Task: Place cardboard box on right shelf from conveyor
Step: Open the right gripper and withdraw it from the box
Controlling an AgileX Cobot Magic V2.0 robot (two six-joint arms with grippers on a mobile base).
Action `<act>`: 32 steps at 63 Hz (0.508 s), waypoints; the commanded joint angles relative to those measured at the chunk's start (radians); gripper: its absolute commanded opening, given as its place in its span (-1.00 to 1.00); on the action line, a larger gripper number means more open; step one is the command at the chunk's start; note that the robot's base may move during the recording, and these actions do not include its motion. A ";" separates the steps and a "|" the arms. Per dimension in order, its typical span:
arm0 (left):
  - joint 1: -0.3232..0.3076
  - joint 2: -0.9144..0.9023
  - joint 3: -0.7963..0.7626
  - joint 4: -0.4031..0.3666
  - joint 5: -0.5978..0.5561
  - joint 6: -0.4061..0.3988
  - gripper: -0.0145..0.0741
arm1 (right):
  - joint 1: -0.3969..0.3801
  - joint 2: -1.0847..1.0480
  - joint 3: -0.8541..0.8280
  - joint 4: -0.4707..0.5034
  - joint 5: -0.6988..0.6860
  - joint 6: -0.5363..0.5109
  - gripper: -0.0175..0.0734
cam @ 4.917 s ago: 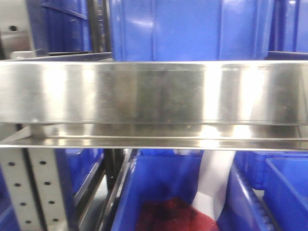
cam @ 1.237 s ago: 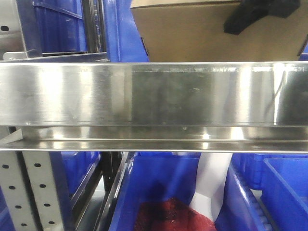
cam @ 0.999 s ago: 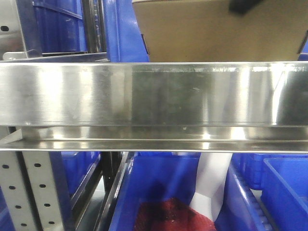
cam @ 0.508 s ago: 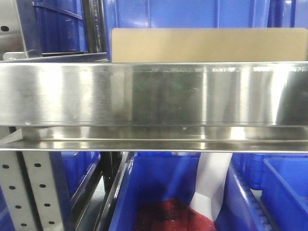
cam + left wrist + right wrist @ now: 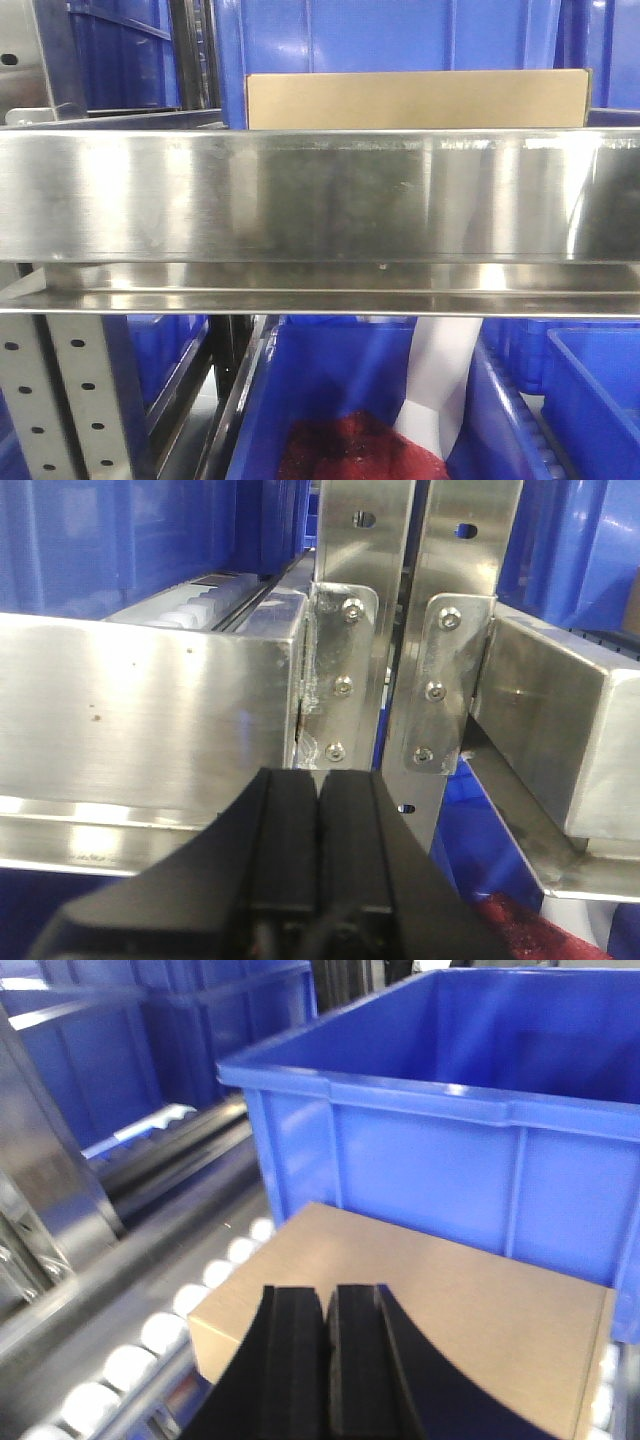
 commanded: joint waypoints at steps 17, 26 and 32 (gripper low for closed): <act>-0.007 -0.011 -0.003 -0.005 -0.085 -0.005 -0.94 | -0.001 -0.010 -0.028 -0.019 -0.090 0.005 -0.49; -0.007 -0.011 -0.003 -0.005 -0.085 -0.005 -0.94 | -0.001 -0.010 -0.028 -0.019 -0.090 0.005 -0.49; -0.007 -0.011 -0.003 -0.005 -0.085 -0.005 -0.94 | -0.001 -0.010 -0.026 -0.019 -0.100 -0.003 -0.49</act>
